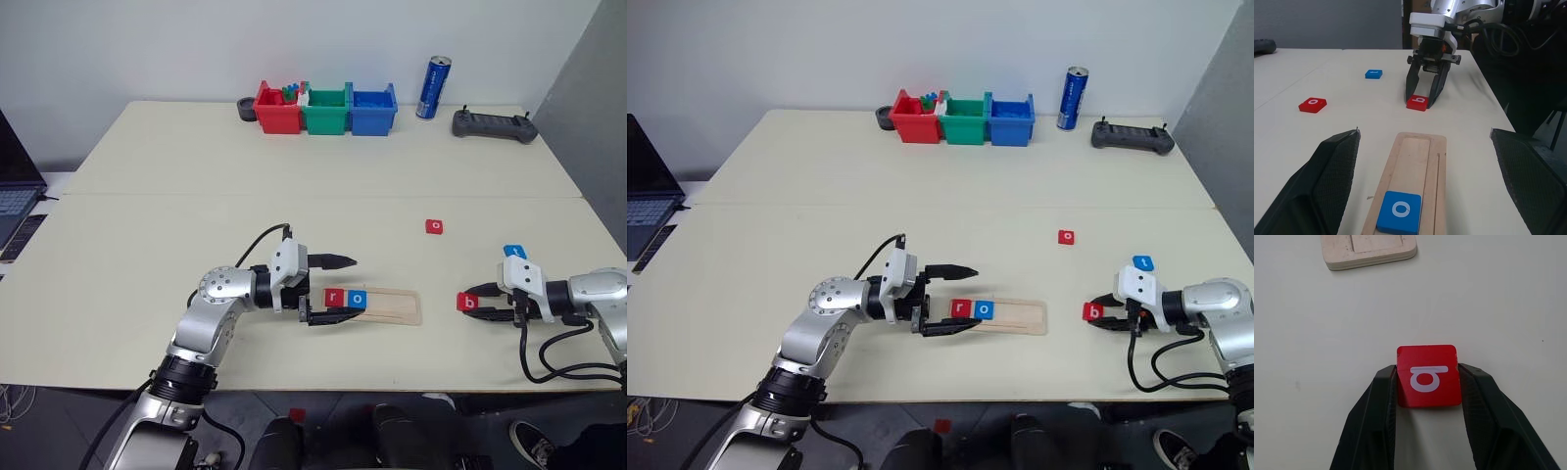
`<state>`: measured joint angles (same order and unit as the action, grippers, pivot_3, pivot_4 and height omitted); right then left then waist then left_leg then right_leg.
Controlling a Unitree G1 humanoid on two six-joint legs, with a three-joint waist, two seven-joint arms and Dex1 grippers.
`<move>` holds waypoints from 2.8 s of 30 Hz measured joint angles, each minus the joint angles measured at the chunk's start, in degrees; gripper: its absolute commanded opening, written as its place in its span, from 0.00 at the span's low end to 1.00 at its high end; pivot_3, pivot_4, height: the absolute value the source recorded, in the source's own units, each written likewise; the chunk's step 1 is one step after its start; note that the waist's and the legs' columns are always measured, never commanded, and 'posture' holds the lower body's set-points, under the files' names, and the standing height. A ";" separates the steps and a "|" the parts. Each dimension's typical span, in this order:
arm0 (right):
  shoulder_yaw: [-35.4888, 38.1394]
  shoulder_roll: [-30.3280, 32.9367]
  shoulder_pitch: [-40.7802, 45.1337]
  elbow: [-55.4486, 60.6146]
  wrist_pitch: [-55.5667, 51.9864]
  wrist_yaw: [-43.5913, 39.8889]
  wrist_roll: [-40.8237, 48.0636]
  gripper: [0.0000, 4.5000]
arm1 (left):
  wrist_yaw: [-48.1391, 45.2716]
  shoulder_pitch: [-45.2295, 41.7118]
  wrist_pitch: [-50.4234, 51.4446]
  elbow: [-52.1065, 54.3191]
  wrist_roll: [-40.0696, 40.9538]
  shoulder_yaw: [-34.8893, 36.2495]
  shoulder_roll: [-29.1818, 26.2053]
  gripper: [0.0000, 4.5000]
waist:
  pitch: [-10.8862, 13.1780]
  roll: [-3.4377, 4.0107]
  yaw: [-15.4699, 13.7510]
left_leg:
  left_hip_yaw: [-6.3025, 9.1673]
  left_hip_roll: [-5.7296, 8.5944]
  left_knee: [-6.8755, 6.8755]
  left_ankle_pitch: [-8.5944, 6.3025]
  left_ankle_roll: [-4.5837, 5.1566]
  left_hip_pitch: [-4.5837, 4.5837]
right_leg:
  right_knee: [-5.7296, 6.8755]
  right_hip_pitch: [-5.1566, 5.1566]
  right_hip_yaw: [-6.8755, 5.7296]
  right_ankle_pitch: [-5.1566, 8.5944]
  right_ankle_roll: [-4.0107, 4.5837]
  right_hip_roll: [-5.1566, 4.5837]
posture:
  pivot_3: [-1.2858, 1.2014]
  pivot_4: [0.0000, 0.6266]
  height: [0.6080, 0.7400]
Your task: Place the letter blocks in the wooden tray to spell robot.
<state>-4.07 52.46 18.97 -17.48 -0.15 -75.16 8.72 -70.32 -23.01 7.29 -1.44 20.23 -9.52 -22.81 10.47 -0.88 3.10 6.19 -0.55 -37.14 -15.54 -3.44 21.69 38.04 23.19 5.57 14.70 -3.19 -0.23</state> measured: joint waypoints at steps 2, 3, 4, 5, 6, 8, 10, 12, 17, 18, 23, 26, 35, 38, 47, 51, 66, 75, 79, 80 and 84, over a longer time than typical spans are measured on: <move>0.42 0.00 -0.10 3.75 -2.72 0.79 0.51 0.33 | 0.45 0.32 0.00 0.45 0.00 0.00 0.03 1.00 | 0.00 0.01 0.10 | 0.00 -0.01 0.01 0.00 0.00 -0.01 | 0.03 0.00 0.01 0.00 0.00 0.00 | 0.52 0.24 1.00; 0.69 0.00 -0.10 5.26 -3.91 1.12 0.95 0.33 | 0.65 0.43 0.00 0.68 0.01 0.00 0.02 1.00 | -0.01 0.01 0.10 | 0.02 -0.01 0.00 0.00 0.00 -0.01 | 0.03 0.00 -0.01 0.00 0.00 0.01 | 0.52 0.24 1.00; 1.04 -0.18 -0.09 7.94 -6.39 1.94 1.78 0.33 | 0.81 0.73 -0.14 0.99 0.01 0.02 -0.11 1.00 | -0.01 0.01 0.11 | 0.03 -0.01 0.01 0.00 0.00 -0.01 | 0.03 0.00 -0.01 0.00 0.00 0.01 | 0.52 0.24 1.00; 1.20 -0.78 -0.07 10.88 -8.93 2.82 2.88 0.33 | 0.82 1.19 -0.34 1.09 0.01 0.03 -0.38 1.00 | -0.01 0.02 0.16 | 0.02 -0.02 0.01 0.00 0.00 -0.02 | 0.04 0.00 0.00 0.00 0.00 0.02 | 0.52 0.24 1.00; 1.22 -2.21 0.04 14.61 -12.51 4.24 4.17 0.33 | 0.82 1.96 -0.70 1.14 0.00 0.13 -0.93 1.00 | -0.01 0.02 0.22 | 0.03 -0.05 0.02 0.00 0.00 -0.02 | 0.04 0.00 0.00 0.00 0.00 0.04 | 0.52 0.24 1.00; 0.60 -5.34 0.30 20.41 -17.97 6.75 6.10 0.33 | 0.89 3.12 -1.28 1.13 0.00 0.27 -1.47 1.00 | -0.01 0.03 0.21 | 0.06 -0.06 0.02 0.00 0.00 -0.02 | 0.06 0.01 -0.02 0.00 0.01 0.06 | 0.52 0.24 1.00; -0.39 -7.72 0.91 25.04 -22.75 9.28 6.85 0.33 | 0.93 3.99 -1.50 1.36 0.03 0.56 -2.08 1.00 | -0.01 0.03 -0.03 | 0.07 -0.03 -0.02 0.00 -0.01 0.02 | 0.04 0.01 -0.03 0.00 0.01 0.03 | 0.52 0.24 1.00; -1.87 -9.60 1.46 29.32 -26.87 11.79 7.26 0.33 | 0.95 5.35 -1.63 1.61 0.06 1.22 -3.03 1.00 | -0.01 0.02 -0.15 | 0.08 -0.03 -0.01 0.00 -0.01 0.04 | 0.01 0.01 -0.04 0.00 0.01 0.02 | 0.52 0.24 1.00; -6.04 -12.55 1.94 32.12 -30.02 14.64 6.95 0.33 | 1.37 8.05 -1.65 2.99 0.10 1.97 -3.48 1.00 | -0.01 0.02 -0.53 | 0.07 -0.01 -0.02 0.00 -0.01 0.06 | -0.02 0.02 -0.05 0.00 0.00 0.00 | 0.52 0.24 1.00; -6.55 -12.63 1.96 32.10 -30.11 14.85 6.65 0.33 | 1.62 8.21 -1.65 3.41 0.11 1.97 -3.47 1.00 | -0.01 0.02 -0.63 | 0.07 -0.01 -0.02 0.00 -0.01 0.06 | -0.02 0.02 -0.05 0.00 0.00 0.00 | 0.52 0.24 1.00; -8.91 -12.59 2.59 30.36 -28.59 15.24 4.24 0.33 | 3.51 9.00 -1.60 4.16 0.10 2.05 -3.05 1.00 | -0.01 0.02 -0.76 | 0.07 -0.03 0.00 0.00 0.00 0.04 | -0.01 0.02 -0.06 0.00 0.01 0.02 | 0.52 0.24 1.00; -10.79 -12.60 2.75 28.41 -26.70 15.15 2.50 0.33 | 4.32 9.29 -1.56 4.73 0.10 2.03 -2.92 1.00 | -0.01 0.02 -0.75 | 0.06 -0.03 0.00 0.00 0.00 0.04 | -0.01 0.03 -0.05 0.00 0.01 0.02 | 0.52 0.24 1.00; -12.97 -13.37 5.13 23.15 -22.67 13.90 -0.85 0.33 | 4.89 9.45 -1.42 5.68 0.12 2.02 -2.86 1.00 | -0.01 0.02 -0.74 | 0.07 -0.03 0.00 0.00 0.00 0.03 | 0.00 0.03 -0.07 0.00 0.01 0.02 | 0.52 0.24 1.00; -13.11 -13.87 5.49 22.40 -22.62 13.18 -0.90 0.33 | 5.26 9.46 -1.36 5.68 0.12 2.02 -2.85 1.00 | -0.01 0.02 -0.75 | 0.07 -0.03 0.00 0.00 0.00 0.04 | 0.00 0.03 -0.07 0.00 0.01 0.02 | 0.52 0.24 1.00; -13.85 -13.93 6.61 22.22 -22.83 11.01 -0.95 0.49 | 5.99 9.71 -1.19 6.26 0.13 2.02 -3.14 1.00 | -0.01 0.02 -0.75 | 0.07 -0.03 0.00 0.00 0.00 0.04 | 0.00 0.03 -0.07 0.00 0.01 0.02 | 0.52 0.24 1.00; -14.03 -14.01 6.63 22.10 -23.00 10.72 -0.97 0.81 | 6.01 9.71 -1.09 6.41 0.13 2.02 -3.18 1.00 | -0.01 0.02 -0.74 | 0.07 -0.03 0.00 0.00 0.00 0.04 | 0.00 0.03 -0.07 0.00 0.01 0.02 | 0.52 0.24 1.00; -1.87 -14.99 8.87 25.32 -35.52 19.12 4.46 0.98 | 5.75 8.74 -1.06 6.39 0.17 1.85 -3.19 1.00 | -0.01 0.02 -0.83 | 0.08 -0.03 0.01 0.00 0.00 0.05 | -0.01 0.03 -0.07 0.00 0.01 0.02 | 0.52 0.24 1.00; 8.99 -28.03 8.87 21.15 -42.35 52.11 -3.31 0.98 | 7.19 6.04 -1.56 3.76 0.16 2.16 -1.21 1.00 | -0.02 0.04 -0.48 | 0.03 -0.04 0.08 0.00 -0.01 0.03 | 0.04 0.09 -0.02 -0.01 0.02 0.04 | 0.52 0.24 1.00; 9.53 -34.44 10.97 15.17 -43.91 59.46 -3.64 0.98 | 7.12 4.66 -1.71 3.10 0.14 2.03 -0.67 1.00 | -0.01 0.06 0.05 | 0.03 -0.03 0.08 0.01 -0.01 0.05 | 0.07 0.11 -0.02 -0.03 0.05 0.03 | 0.52 0.24 1.00; 9.58 -35.04 11.64 14.27 -43.98 60.49 -3.65 0.98 | 7.10 4.46 -1.79 3.09 0.14 2.08 -0.68 1.00 | -0.02 0.06 0.12 | 0.03 -0.03 0.08 0.00 -0.01 0.05 | 0.07 0.11 -0.02 -0.03 0.05 0.03 | 0.52 0.24 1.00; 10.02 -37.72 15.12 9.88 -44.03 63.95 -3.39 0.98 | 7.06 4.42 -1.81 3.03 0.14 2.11 -0.69 1.00 | -0.02 0.07 0.21 | 0.04 -0.04 0.10 0.00 0.00 0.05 | 0.06 0.11 -0.03 -0.03 0.05 0.04 | 0.52 0.24 1.00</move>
<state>5.95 14.73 34.09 -7.61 -44.18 -11.21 5.33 -63.25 -18.60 5.48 1.59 20.37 -7.41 -23.50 10.45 -0.81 3.31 6.23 -0.59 -37.04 -15.53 -3.44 21.74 38.10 23.30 5.54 14.67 -3.14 -0.19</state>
